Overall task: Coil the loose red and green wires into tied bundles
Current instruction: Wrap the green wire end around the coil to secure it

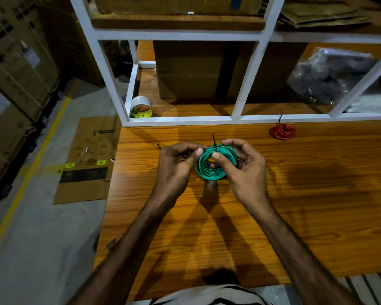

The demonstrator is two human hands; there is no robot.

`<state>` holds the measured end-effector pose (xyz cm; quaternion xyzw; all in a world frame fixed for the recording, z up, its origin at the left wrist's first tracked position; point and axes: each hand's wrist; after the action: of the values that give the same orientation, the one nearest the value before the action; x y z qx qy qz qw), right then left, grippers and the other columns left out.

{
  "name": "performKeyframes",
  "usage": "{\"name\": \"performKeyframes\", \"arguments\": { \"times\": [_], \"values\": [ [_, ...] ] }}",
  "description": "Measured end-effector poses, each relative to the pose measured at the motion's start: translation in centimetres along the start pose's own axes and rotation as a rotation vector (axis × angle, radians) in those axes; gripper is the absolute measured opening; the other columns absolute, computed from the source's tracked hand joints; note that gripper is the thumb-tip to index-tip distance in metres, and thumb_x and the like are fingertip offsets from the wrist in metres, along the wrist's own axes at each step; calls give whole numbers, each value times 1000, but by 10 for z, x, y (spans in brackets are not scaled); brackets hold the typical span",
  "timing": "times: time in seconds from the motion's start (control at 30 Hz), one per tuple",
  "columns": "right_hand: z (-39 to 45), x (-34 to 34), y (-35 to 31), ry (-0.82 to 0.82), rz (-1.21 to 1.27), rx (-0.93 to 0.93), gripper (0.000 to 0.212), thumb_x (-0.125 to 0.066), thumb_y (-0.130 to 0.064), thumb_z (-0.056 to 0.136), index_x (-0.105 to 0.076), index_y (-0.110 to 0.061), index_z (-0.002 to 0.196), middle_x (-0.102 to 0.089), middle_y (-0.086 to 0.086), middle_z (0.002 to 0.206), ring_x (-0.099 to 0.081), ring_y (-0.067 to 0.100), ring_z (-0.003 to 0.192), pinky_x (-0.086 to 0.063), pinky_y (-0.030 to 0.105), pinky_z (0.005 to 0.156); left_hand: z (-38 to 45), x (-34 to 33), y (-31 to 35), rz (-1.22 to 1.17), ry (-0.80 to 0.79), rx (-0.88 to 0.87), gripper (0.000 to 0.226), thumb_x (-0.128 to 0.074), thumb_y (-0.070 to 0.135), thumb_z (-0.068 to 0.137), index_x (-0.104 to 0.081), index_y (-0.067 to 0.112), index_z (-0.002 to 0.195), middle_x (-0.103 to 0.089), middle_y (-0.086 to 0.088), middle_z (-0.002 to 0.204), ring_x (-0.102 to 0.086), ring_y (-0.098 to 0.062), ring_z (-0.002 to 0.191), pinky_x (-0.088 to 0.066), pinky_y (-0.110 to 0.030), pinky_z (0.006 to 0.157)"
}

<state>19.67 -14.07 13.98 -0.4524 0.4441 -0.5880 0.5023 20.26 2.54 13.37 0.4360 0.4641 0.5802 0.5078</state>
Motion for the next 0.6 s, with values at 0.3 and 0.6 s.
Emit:
{"name": "performKeyframes", "arguments": {
  "times": [0.3,0.6],
  "values": [
    [-4,-9,2,81,87,13,26,-78,-7,90,-66,-8,113,-76,9,105,-76,19,95,-61,25,73,-11,-17,-11,-69,108,-98,15,-69,14,95,-78,12,106,-72,-9,111,-68,-19,110,-59,-32,81],
    [-11,-23,-3,147,213,-12,24,-77,-1,89,-65,-11,107,-77,-1,93,-74,7,83,-58,20,69,-16,-36,-4,-424,201,95,10,-71,18,93,-80,20,95,-79,0,103,-72,-16,100,-58,-38,86]
  ]
}}
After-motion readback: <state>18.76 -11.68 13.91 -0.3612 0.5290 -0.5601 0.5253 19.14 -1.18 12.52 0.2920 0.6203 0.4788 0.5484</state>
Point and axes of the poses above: each hand's wrist, its own z-axis towards the middle knuckle, its own x-axis out of the back of the hand, y = z × x
